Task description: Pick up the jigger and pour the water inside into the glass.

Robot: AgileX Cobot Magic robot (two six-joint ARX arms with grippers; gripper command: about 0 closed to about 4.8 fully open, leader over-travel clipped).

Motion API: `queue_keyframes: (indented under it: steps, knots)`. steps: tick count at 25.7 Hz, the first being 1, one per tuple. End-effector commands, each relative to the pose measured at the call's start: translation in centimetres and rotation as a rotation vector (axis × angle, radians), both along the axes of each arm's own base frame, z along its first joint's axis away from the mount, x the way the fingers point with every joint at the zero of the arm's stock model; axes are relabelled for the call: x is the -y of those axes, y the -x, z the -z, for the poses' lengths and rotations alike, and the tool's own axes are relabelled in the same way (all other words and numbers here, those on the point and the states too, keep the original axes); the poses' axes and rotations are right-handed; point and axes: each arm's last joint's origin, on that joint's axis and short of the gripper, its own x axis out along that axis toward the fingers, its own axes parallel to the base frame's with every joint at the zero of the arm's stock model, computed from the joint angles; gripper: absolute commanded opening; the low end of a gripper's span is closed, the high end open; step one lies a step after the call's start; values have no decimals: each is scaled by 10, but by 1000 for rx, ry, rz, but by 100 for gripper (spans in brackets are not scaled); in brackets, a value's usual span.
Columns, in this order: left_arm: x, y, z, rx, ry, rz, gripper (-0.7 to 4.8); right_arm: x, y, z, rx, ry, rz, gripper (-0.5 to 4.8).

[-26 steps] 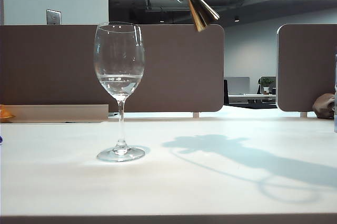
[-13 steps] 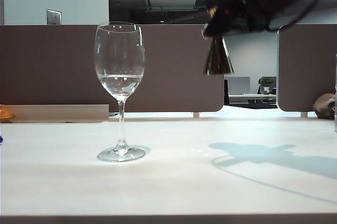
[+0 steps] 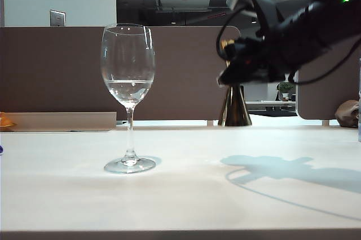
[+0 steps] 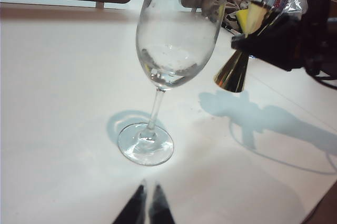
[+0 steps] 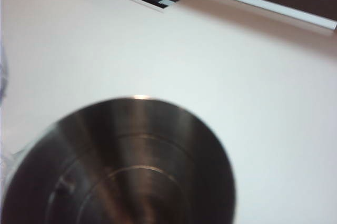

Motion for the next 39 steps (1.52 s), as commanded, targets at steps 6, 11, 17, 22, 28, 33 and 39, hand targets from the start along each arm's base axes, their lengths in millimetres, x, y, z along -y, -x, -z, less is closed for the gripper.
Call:
queue_keyframes:
  steps: [6,11,17,22,28,33,39]
  knots:
    - [0,0,-1,15,-2,2,23,-6,-10,25,-57,5,-30,-6]
    - [0,0,-1,15,-2,2,23,-7,-12,34,-86,19,-30,-5]
    - [0,0,-1,15,-2,2,22,-9,-14,39,-100,-6,-26,24]
    - [0,0,-1,15,-2,2,23,-10,-14,43,-125,-14,-38,58]
    - [0,0,-1,15,-2,2,23,-9,-14,44,-139,-18,-34,117]
    - [0,0,-1,15,-2,2,22,-9,-13,47,-169,-3,-34,226]
    - [0,0,-1,15,-2,2,23,-6,-7,41,-185,6,-30,256]
